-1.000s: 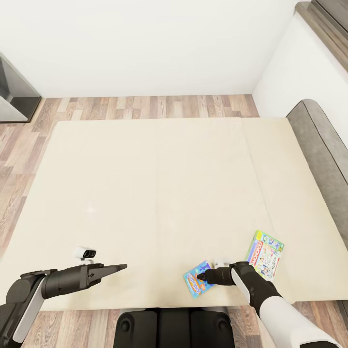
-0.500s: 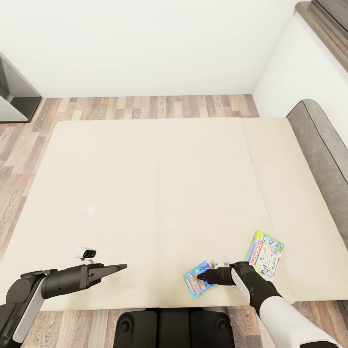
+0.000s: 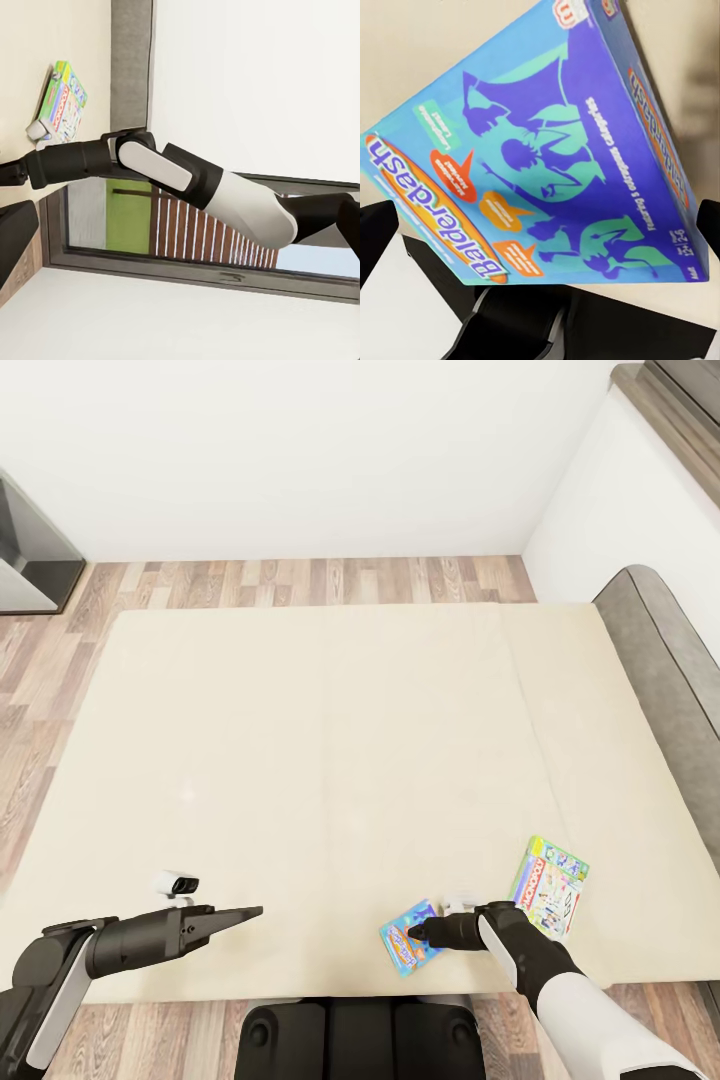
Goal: Put all the toys in the child's room - the three board games (two on the bed and one on the table), the two jigsaw puzzles on the table, and the tennis ball on the table - inside the toy box on the table in the child's room.
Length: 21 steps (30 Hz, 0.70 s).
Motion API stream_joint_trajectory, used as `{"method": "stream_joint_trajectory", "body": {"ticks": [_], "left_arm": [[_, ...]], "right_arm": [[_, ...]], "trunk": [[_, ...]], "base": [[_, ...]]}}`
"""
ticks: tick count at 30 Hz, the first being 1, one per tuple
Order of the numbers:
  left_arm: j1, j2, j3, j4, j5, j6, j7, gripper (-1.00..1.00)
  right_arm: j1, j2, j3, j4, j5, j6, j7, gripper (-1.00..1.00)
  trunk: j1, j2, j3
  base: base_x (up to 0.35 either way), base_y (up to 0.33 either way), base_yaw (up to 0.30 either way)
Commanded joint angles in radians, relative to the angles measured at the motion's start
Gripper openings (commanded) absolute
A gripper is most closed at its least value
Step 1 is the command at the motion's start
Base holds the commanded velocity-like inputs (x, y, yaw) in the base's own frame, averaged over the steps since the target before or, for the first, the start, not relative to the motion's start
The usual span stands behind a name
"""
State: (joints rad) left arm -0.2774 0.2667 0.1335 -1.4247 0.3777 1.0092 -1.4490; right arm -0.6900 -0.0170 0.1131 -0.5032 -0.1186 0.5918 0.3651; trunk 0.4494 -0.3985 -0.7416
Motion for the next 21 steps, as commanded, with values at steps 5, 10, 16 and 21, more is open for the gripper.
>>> {"method": "stream_joint_trajectory", "body": {"ticks": [5,10,16,21], "left_arm": [[0.0,0.0,-0.001,0.0,0.001,0.011,-0.002,1.0],[0.0,0.0,0.0,0.0,0.001,0.01,-0.002,1.0],[0.0,0.0,0.0,0.0,0.001,0.01,-0.002,1.0],[0.0,0.0,-0.001,0.0,0.001,0.011,-0.002,1.0]], "right_arm": [[0.0,-0.001,0.007,-0.001,-0.01,0.005,-0.003,1.0],[0.0,-0.001,0.007,-0.001,-0.01,0.005,-0.003,1.0],[0.0,-0.001,0.007,-0.001,-0.01,0.005,-0.003,1.0],[0.0,-0.001,0.007,-0.001,-0.01,0.005,-0.003,1.0]], "trunk": [[0.001,-0.001,-0.001],[0.001,-0.001,-0.001],[0.001,-0.001,-0.001],[0.001,-0.001,-0.001]], "base": [[0.0,0.074,0.0],[0.0,0.027,0.0],[0.0,0.004,0.0],[0.0,0.005,0.0]]}}
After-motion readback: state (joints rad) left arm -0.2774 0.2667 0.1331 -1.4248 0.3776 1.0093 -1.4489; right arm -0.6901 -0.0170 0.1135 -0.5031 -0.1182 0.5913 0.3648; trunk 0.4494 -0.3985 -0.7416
